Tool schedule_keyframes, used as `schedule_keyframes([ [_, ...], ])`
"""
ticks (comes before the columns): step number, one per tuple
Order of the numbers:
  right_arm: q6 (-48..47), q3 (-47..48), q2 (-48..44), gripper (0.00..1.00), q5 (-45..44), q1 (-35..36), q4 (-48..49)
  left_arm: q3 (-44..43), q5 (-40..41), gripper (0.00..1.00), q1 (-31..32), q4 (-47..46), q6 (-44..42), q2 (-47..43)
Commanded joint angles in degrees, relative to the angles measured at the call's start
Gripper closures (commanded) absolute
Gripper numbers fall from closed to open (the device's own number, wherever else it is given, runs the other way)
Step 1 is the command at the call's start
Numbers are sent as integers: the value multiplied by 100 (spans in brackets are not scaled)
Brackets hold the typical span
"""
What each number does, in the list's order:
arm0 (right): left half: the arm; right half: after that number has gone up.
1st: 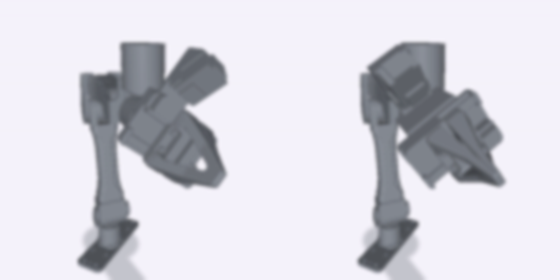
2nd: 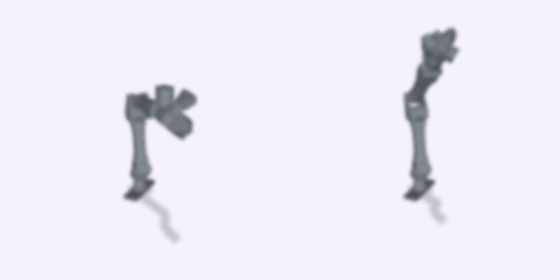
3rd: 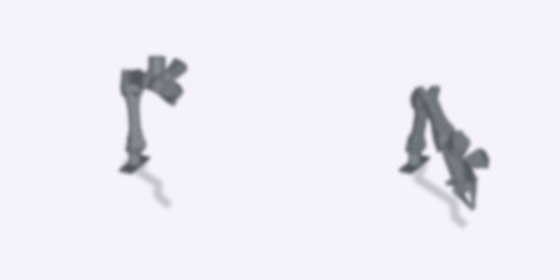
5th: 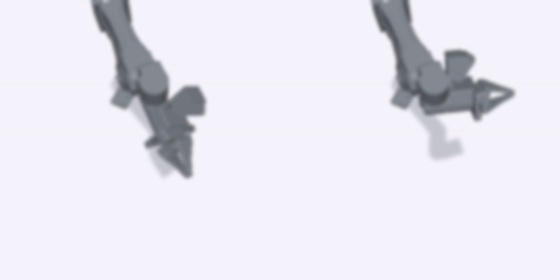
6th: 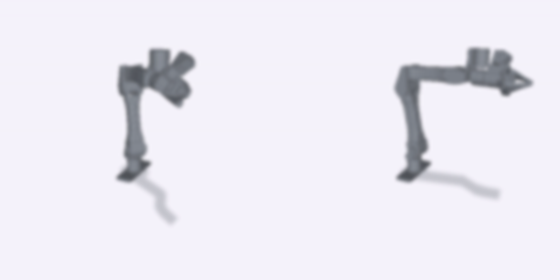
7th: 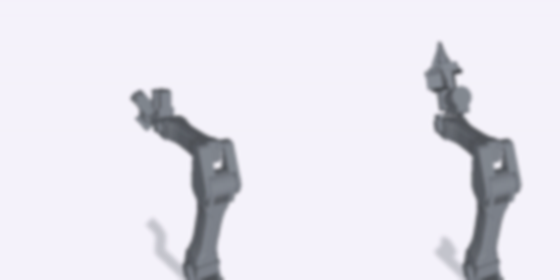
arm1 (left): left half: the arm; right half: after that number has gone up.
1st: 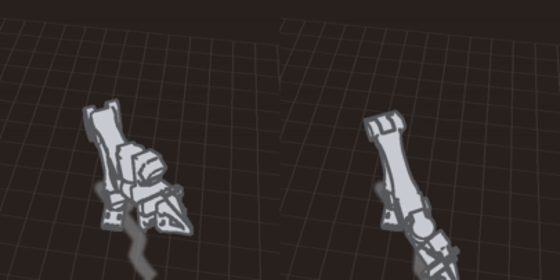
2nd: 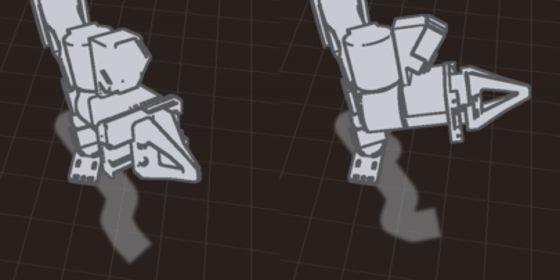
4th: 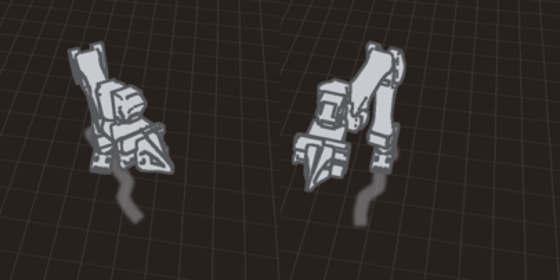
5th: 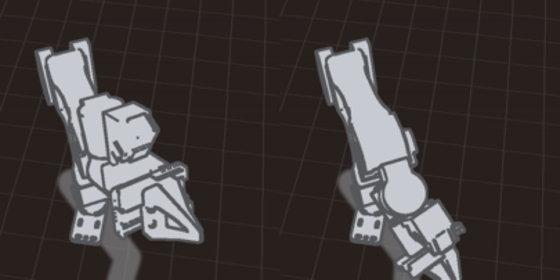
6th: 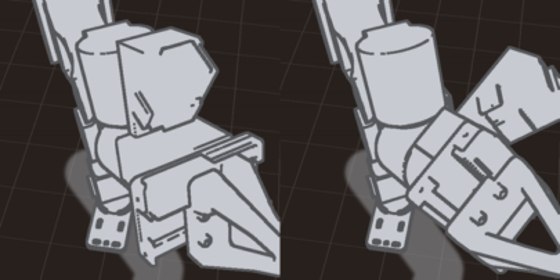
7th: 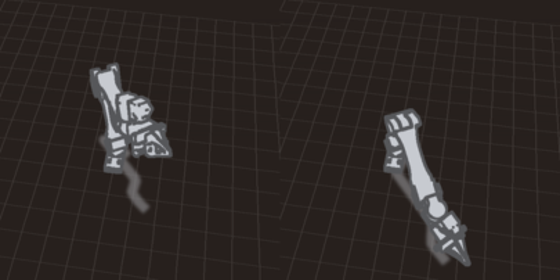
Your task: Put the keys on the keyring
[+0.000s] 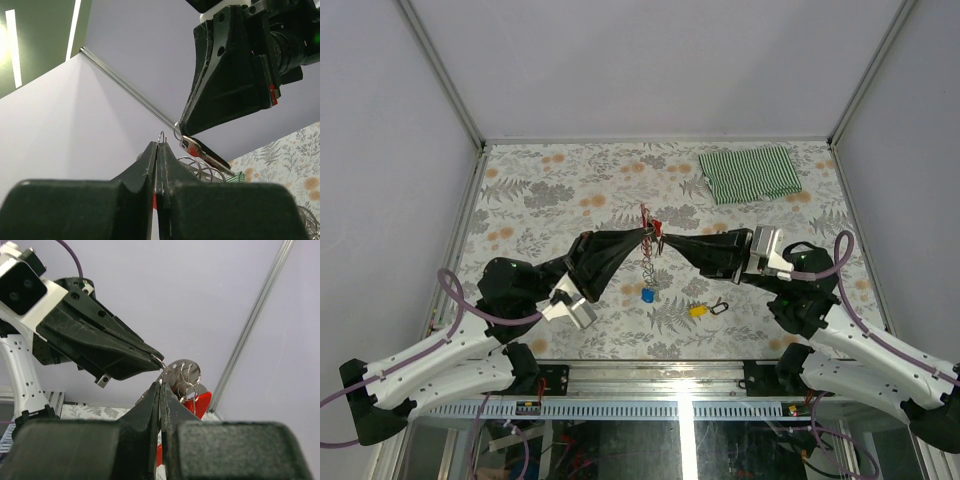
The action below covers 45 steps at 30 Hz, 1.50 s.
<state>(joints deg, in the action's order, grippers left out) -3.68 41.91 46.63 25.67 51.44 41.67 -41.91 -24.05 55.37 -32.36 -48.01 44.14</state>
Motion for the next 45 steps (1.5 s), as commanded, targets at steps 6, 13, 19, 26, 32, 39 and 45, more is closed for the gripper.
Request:
schedule_keyframes([
  [6,397,96,164,100,204,20,879,-32,46,100,33,-599,47,33],
  [13,491,118,255,100,175,20,1000,-61,-18,100,26,-552,48,43],
  [19,576,4,226,100,-101,18,1232,-56,-29,100,34,-557,64,35],
  [26,566,-47,233,100,-299,20,1145,-69,-30,100,26,-543,93,-2],
  [32,626,-89,271,100,-400,23,1145,-87,-55,100,27,-544,125,-2],
  [39,800,-143,329,100,-506,19,1316,-90,-100,100,26,-569,172,34],
  [45,1060,-262,337,100,-766,19,1568,-94,-139,100,26,-611,221,35],
])
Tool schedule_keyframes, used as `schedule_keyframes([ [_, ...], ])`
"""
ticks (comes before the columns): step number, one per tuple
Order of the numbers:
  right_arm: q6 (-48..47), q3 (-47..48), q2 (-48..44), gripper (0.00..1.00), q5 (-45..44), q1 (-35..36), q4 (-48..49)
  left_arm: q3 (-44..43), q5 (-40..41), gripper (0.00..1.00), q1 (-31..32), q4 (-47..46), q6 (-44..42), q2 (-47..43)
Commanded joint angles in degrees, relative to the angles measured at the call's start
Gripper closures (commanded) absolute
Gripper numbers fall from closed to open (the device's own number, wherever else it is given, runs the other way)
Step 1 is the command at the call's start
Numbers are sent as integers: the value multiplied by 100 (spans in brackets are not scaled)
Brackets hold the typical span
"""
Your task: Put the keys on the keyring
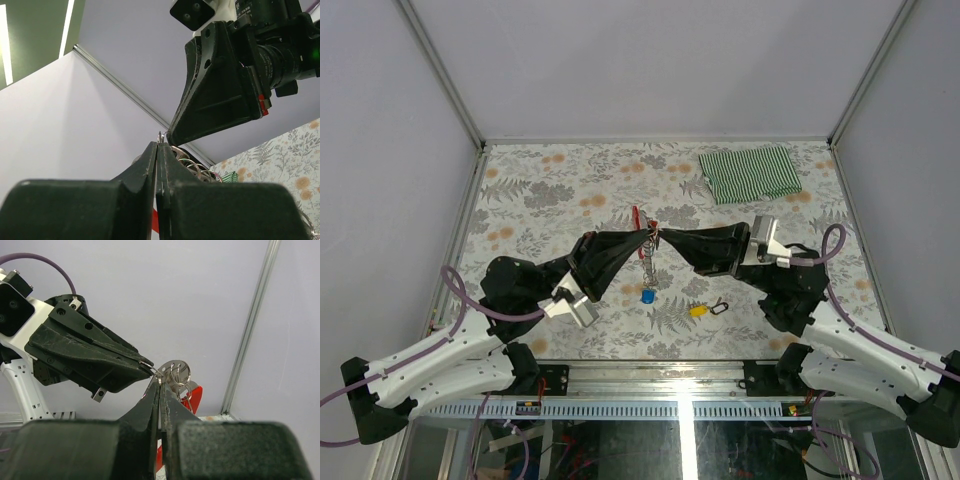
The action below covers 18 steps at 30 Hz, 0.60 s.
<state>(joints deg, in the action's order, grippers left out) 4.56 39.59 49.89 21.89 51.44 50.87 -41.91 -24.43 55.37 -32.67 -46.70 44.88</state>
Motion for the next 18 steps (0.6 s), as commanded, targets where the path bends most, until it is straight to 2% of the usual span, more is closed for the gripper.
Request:
schedule_keyframes([
  [1,323,-53,20,100,-436,23,711,-98,-107,100,28,-590,95,-41],
  [14,1444,-179,255,100,-884,21,1061,-102,-197,100,31,-618,154,-30],
  [18,1611,-160,225,95,-945,23,896,-113,-211,100,27,-609,162,-31],
])
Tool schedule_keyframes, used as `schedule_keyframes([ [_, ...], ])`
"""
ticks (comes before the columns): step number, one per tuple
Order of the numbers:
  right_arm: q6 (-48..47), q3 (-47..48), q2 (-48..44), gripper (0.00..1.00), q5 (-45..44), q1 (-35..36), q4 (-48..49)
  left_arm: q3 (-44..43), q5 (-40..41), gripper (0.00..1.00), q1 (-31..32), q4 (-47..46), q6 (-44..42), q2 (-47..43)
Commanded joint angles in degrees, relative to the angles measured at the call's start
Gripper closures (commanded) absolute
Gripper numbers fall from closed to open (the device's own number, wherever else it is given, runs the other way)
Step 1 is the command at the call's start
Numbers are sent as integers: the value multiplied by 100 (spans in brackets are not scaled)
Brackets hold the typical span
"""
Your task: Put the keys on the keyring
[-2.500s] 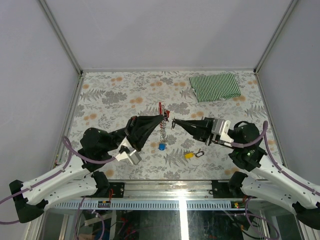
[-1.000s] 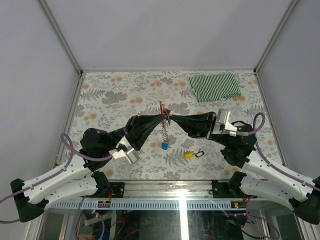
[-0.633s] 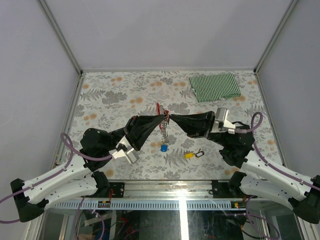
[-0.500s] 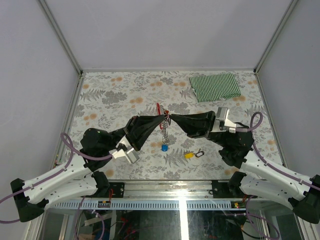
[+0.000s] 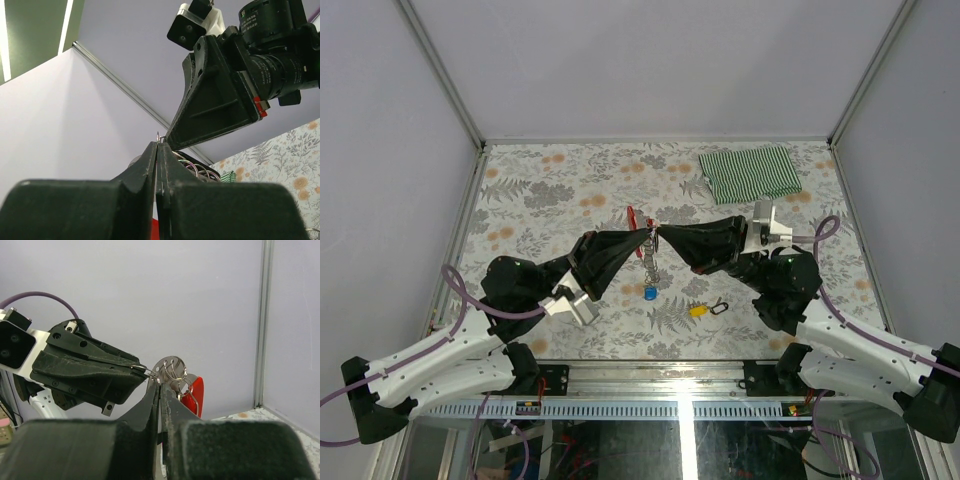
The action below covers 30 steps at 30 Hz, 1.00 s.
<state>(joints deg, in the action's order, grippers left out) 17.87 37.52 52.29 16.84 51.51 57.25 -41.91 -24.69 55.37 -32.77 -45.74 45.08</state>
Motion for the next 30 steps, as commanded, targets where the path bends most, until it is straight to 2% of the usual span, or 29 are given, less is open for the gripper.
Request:
schedule_keyframes([
  [1,308,78,-20,94,-443,16,154,-114,-191,100,31,-599,70,-56],
  [10,-27,413,-207,74,-291,13,-868,-159,-222,100,33,-581,108,-19],
  [16,-825,508,-736,59,-62,14,-1531,-179,-180,100,26,-546,269,-67],
  [20,-1369,639,-1070,51,444,16,-2040,-186,-142,100,34,-549,540,-142],
  [25,-2079,964,-1216,49,924,17,-2671,-84,-130,100,33,-976,1257,-224],
  [30,-2566,1431,-1082,50,1435,11,-3128,193,-88,100,26,-1727,2521,-336],
])
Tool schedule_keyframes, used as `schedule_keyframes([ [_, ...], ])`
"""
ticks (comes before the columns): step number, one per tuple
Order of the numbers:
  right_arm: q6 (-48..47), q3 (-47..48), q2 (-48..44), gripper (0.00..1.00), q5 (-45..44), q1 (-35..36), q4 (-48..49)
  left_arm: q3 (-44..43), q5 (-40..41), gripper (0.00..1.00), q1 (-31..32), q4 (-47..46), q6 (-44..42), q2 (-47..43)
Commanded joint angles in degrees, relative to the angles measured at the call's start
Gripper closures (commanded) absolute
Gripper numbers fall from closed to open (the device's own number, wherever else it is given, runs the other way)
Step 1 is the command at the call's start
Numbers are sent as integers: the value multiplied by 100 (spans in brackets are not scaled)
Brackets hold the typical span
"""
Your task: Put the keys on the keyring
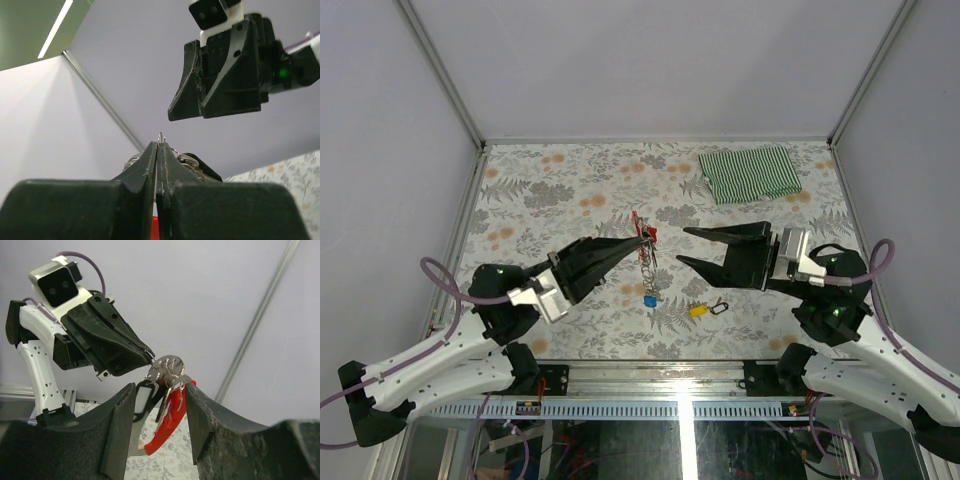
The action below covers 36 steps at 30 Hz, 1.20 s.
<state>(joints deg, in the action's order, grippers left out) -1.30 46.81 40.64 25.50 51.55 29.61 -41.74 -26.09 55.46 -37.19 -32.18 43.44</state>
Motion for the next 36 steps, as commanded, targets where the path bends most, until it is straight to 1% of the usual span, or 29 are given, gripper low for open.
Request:
schedule_keyframes([
  [1,-705,565,128,50,639,8,-387,279,61,100,18,-1524,1430,-189],
  [3,-897,636,203,50,863,11,-438,506,132,100,15,-2082,1986,-206],
  [5,-870,704,307,51,1041,13,-394,706,188,100,19,-2551,2401,-200],
  [10,-512,1027,701,57,1684,8,-223,990,192,100,17,-3088,2887,-227],
  [15,90,1072,1053,62,2013,13,293,1038,150,100,18,-3104,2931,-295],
  [21,595,1018,1291,60,2133,13,969,1060,115,100,18,-3000,2871,-326],
  [29,480,964,1120,60,1855,12,1113,1057,121,100,19,-2882,2803,-348],
  [36,766,1093,1440,62,2084,21,1287,1045,94,100,20,-2864,2816,-251],
])
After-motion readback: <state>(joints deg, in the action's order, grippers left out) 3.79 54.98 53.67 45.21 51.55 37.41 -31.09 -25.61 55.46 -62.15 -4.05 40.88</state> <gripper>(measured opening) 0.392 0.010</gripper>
